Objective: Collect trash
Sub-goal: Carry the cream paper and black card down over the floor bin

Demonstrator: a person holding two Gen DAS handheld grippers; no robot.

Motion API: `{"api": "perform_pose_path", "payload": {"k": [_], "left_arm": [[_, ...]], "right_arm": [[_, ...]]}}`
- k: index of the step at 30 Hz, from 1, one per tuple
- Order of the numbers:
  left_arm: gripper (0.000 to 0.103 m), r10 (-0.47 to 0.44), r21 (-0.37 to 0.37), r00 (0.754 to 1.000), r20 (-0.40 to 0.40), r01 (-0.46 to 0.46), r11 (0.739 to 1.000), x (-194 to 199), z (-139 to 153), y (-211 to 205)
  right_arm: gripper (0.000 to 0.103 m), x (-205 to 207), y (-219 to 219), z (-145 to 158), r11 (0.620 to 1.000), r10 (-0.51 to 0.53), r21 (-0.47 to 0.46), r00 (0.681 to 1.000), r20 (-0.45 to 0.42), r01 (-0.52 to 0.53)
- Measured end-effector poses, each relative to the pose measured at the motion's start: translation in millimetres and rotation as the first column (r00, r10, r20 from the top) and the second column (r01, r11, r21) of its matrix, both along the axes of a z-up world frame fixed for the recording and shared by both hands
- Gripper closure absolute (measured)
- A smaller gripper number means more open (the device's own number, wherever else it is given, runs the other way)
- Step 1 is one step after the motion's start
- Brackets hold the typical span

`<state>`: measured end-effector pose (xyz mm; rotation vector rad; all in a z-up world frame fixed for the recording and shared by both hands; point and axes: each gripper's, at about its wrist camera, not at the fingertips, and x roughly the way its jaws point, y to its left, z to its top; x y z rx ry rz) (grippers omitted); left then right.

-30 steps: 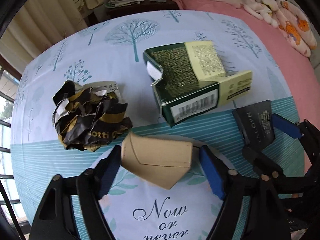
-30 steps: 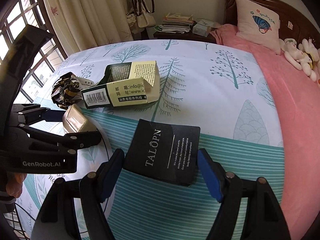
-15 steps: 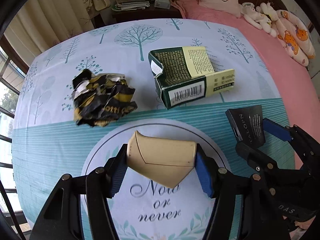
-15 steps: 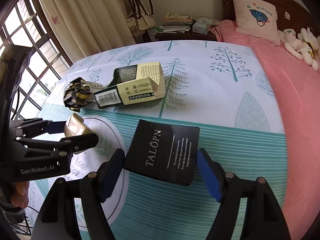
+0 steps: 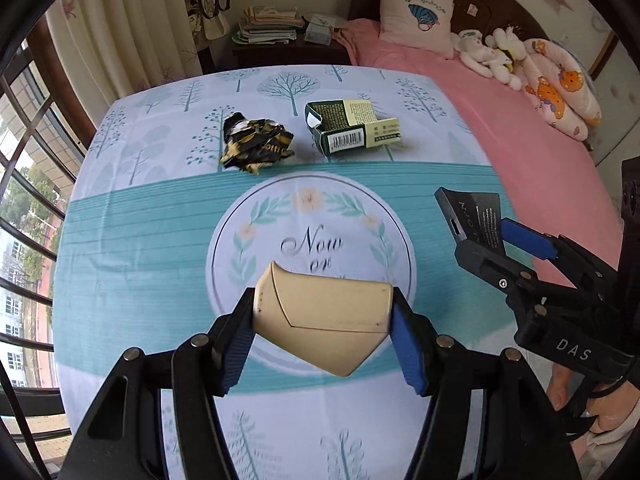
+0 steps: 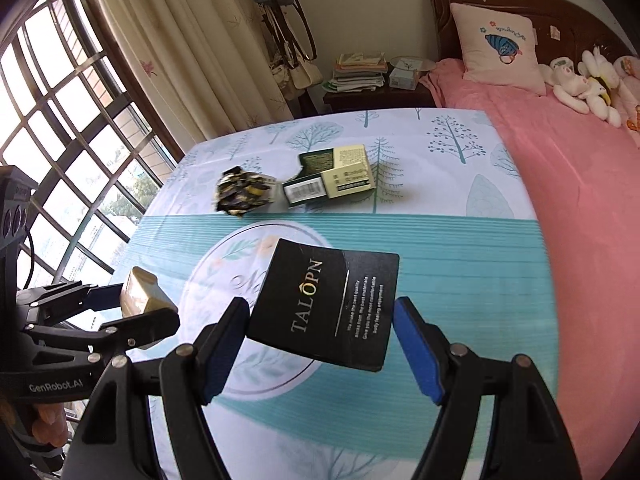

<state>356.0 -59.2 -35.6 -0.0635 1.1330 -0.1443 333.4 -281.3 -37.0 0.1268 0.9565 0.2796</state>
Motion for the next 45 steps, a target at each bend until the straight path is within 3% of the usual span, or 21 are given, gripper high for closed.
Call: {"api": "perform_pose_path", "payload": {"k": [15, 24, 34, 40, 45], "left_arm": [[0.042, -0.133, -0.011, 0.985, 0.109, 0.135, 0.991, -190, 60, 74], [0.042, -0.217, -0.028, 0.973, 0.084, 0.22, 0.975, -267, 52, 82], [0.042, -0.243, -0.036, 0.969, -0.035, 0.242, 0.97, -318, -5, 56], [0.042, -0.202, -0.059, 0.97, -0.138, 0.195, 0.979, -325, -68, 45], [0.042, -0.166, -0.054, 0.967, -0.194, 0.159, 0.986, -324, -137, 34]], "right_arm": [[0.029, -214, 94, 61, 0.988, -0.155, 0.0, 0.982, 0.105, 0.156], [0.029, -302, 132, 56, 0.984, -0.177, -0.026, 0.982, 0.061, 0.179], [0.029, -343, 117, 8, 0.98, -0.198, -0.046, 0.977, -0.074, 0.195], [0.029, -356, 103, -53, 0.982, -0.191, -0.045, 0.966, -0.173, 0.186], [0.029, -357, 90, -119, 0.984, -0.18, -0.053, 0.952, -0.247, 0.173]]}}
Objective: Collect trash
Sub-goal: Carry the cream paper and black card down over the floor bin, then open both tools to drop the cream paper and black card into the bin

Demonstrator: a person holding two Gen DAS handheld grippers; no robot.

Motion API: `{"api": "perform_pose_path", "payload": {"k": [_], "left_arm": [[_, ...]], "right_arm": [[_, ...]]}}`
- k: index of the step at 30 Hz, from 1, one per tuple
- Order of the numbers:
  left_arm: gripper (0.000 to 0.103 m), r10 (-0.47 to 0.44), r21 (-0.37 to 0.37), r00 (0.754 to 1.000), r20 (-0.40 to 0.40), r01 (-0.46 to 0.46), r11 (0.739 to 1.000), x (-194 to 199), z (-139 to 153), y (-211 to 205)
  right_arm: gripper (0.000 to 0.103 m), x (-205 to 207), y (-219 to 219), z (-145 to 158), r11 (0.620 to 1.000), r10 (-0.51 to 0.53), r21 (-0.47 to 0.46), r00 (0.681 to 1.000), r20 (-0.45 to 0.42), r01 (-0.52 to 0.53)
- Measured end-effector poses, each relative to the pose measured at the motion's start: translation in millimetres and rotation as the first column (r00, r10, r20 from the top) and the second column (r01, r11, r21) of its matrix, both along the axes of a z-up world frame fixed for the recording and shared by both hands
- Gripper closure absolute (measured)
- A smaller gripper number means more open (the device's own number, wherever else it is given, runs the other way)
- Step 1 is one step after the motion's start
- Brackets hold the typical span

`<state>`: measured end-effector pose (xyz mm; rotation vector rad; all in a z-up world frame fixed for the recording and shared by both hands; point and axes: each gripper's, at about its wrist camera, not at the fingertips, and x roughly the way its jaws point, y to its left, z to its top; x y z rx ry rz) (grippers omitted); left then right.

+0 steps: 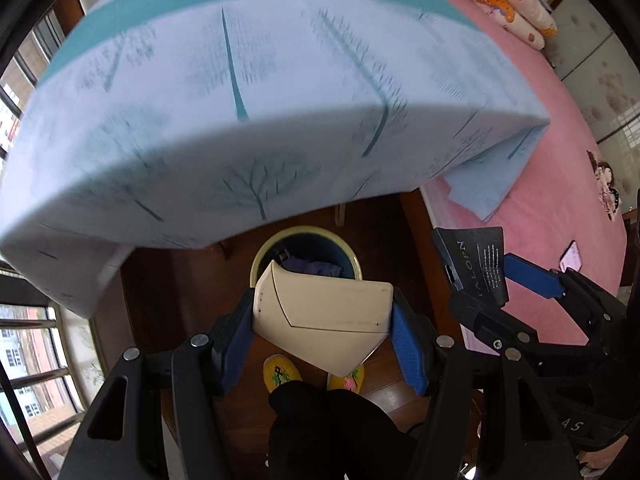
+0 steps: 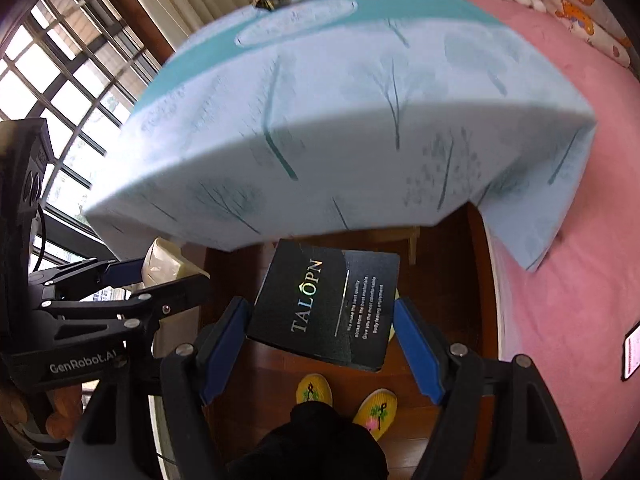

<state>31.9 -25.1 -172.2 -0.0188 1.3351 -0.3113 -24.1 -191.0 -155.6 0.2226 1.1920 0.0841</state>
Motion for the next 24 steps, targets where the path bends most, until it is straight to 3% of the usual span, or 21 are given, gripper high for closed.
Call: {"api": "perform_pose_path", "payload": {"k": [5, 12, 19, 24], "left_arm": [[0.042, 0.024, -0.001, 0.998, -0.056, -0.024, 1.0, 9, -70, -9], [0.042, 0.004, -0.006, 0.994, -0.112, -0.004, 1.0, 26, -152, -20], [0.041, -0.019, 0.023, 0.993, -0.116, 0.022, 1.0, 40, -204, -20], [0.011, -0.001, 0.032, 0.995, -0.098, 0.004, 0.999, 42, -218, -13]], "right_arm": [[0.029, 4, -12, -67, 1.0, -0.012, -0.002, 0.999, -0.046, 0.012], [0.029, 13, -24, -137, 0.999, -0.044, 0.01, 0.996, -0.077, 0.045], [0.029, 21, -29, -183, 0.997, -0.072, 0.018, 0.992, -0.101, 0.074], [0.029, 22, -27, -200, 0.997, -0.068, 0.017, 0.991, -0.116, 0.07]]}}
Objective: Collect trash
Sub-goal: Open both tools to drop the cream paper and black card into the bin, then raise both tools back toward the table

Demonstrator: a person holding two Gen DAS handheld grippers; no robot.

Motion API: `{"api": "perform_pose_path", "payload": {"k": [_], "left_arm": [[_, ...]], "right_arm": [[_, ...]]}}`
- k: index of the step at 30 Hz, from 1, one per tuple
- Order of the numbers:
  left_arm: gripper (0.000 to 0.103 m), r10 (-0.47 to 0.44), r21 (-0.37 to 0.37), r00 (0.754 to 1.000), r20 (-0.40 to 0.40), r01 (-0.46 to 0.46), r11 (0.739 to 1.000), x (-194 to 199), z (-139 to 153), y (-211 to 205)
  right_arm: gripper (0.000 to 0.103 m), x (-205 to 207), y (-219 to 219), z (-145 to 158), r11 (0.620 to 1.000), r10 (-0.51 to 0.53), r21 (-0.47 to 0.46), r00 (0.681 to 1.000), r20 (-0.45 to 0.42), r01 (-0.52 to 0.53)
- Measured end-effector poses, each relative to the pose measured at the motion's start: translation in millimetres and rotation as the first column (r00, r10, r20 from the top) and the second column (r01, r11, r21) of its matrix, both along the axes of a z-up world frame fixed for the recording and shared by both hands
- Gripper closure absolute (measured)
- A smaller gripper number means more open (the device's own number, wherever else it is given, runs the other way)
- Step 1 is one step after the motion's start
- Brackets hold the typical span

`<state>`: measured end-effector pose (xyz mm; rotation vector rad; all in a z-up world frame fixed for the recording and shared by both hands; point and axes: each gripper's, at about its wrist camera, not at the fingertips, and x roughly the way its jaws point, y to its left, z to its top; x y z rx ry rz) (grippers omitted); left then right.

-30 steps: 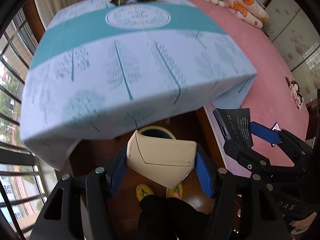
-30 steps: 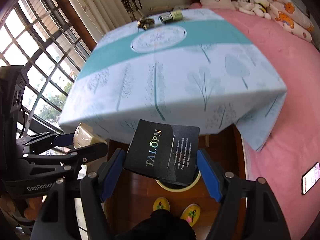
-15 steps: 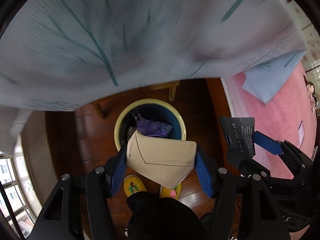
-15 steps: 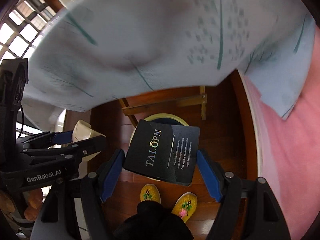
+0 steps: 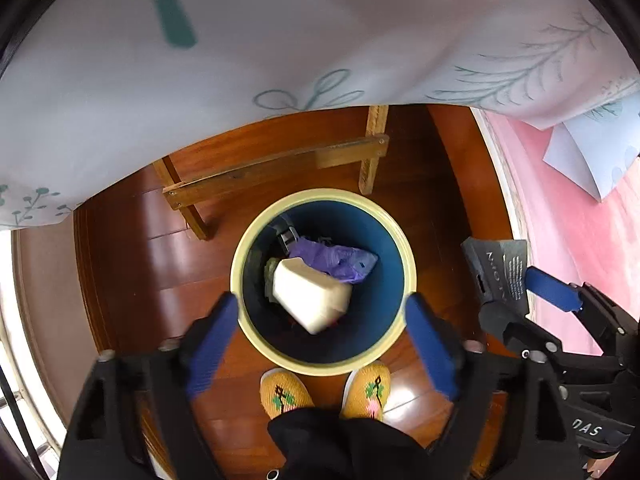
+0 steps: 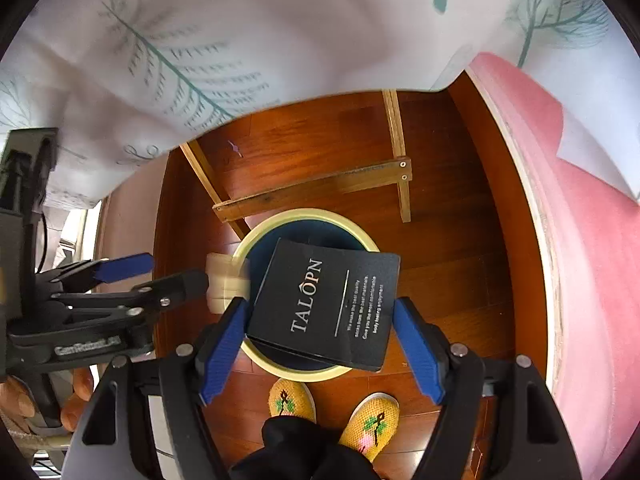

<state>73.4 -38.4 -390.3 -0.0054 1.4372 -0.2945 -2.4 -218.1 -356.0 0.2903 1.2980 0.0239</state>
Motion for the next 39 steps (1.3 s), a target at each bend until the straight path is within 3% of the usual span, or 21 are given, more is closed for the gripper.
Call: {"api": "perform_pose_path", "payload": {"k": [1, 3, 12, 23, 29, 39], "left_arm": [[0.005, 0.005, 0.01, 1.0, 0.004, -0.005, 1.0, -1, -2, 2], [0.003, 0.015, 0.025, 1.0, 0.016, -0.015, 1.0, -2, -4, 4], [0.003, 0.095, 0.081, 0.992, 0.081, -0.101, 0.992, -10, -10, 34], [0.003, 0.137, 0.123, 0.987, 0.081, -0.147, 0.981, -21, -16, 60], [0.001, 0.149, 0.129, 0.985, 0.084, -0.159, 0.979, -23, -12, 61], [0.001, 0.154, 0.124, 0.984, 0.085, -0.164, 0.979, -28, 5, 58]], "right_arm": [[0.029, 1, 0, -3, 1.0, 0.002, 0.001, 1.0, -0.002, -0.002], [0.029, 3, 1, -8, 1.0, 0.005, 0.003, 1.0, -0.005, -0.005], [0.028, 14, 14, -21, 0.999, 0.051, -0.003, 0.999, -0.016, -0.051], [0.024, 31, 34, -48, 0.996, 0.086, 0.031, 0.995, -0.046, -0.084], [0.012, 31, 36, -47, 0.997, 0.077, 0.026, 0.996, -0.044, -0.076], [0.012, 24, 36, -29, 0.998, 0.066, 0.017, 0.997, -0.041, -0.065]]}}
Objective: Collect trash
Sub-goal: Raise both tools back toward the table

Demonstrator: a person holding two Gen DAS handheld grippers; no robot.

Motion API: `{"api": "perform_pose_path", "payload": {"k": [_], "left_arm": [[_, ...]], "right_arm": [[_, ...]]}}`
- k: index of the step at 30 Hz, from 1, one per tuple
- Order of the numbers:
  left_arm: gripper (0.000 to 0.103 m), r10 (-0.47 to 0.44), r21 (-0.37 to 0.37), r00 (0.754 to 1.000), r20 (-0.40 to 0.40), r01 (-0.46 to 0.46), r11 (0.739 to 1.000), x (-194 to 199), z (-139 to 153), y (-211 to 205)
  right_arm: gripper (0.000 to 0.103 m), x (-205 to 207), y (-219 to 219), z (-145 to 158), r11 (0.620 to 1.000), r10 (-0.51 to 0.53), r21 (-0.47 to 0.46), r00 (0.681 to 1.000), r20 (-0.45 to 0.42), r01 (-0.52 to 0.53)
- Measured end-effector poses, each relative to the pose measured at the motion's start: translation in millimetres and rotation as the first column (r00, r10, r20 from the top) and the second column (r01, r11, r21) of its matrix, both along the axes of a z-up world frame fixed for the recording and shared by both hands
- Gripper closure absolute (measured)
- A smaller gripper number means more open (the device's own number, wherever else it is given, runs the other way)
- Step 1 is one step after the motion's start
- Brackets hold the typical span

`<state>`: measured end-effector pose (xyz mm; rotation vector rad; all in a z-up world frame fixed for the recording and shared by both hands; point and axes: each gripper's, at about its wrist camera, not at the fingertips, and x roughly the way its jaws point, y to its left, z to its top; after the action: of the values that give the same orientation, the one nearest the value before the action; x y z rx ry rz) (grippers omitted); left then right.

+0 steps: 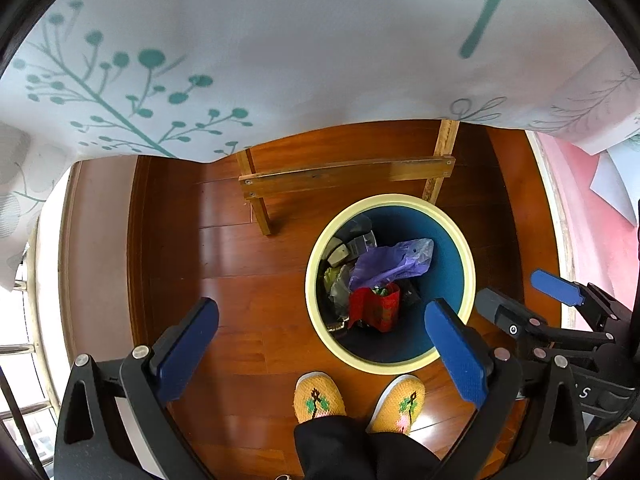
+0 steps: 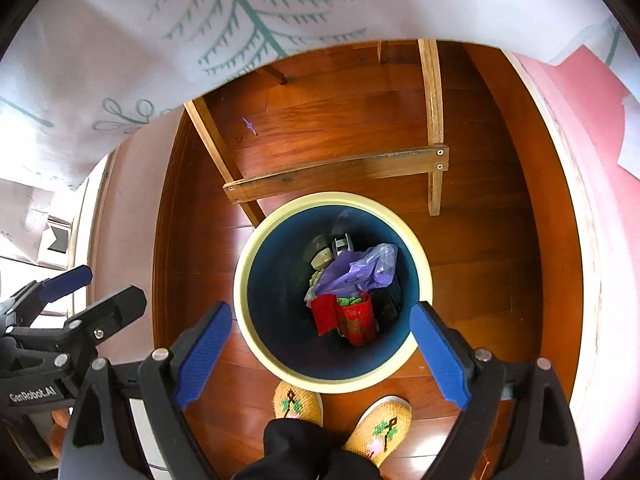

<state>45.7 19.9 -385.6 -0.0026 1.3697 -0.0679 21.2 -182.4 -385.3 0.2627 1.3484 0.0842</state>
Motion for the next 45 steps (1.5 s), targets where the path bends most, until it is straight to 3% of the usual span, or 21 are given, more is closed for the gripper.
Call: {"api": "perform_pose_path", "payload": {"k": [7, 13, 21, 32, 39, 45], "left_arm": [[0.001, 0.001, -0.005, 1.0, -0.005, -0.001, 1.0, -3, 23, -2], [0.001, 0.014, -0.01, 1.0, 0.012, -0.014, 1.0, -9, 69, 0], [0.001, 0.047, -0.04, 0.998, 0.053, -0.045, 0.998, -18, 164, 5], [0.001, 0.033, 0.007, 0.986, 0.163, -0.035, 0.999, -30, 298, -5], [0.001, -0.019, 0.053, 0.964, 0.264, 0.005, 0.999, -32, 369, -24], [0.001, -0.041, 0.083, 0.938, 0.343, 0.013, 0.996, -21, 413, -37]], "right_arm": [[0.012, -4, -2, 22, 1.0, -0.024, -0.002, 1.0, 0.011, 0.024], [0.012, -9, -1, 65, 1.0, -0.03, 0.003, 0.999, 0.028, 0.03], [0.012, -15, -6, 155, 0.999, -0.02, 0.034, 0.998, 0.063, 0.018], [0.012, -30, -17, 289, 0.997, 0.059, 0.043, 0.978, 0.2, -0.069], [0.012, -34, -25, 356, 0.994, 0.085, 0.043, 0.946, 0.312, -0.104], [0.012, -25, -32, 391, 0.994, 0.07, 0.053, 0.919, 0.388, -0.098]]}}
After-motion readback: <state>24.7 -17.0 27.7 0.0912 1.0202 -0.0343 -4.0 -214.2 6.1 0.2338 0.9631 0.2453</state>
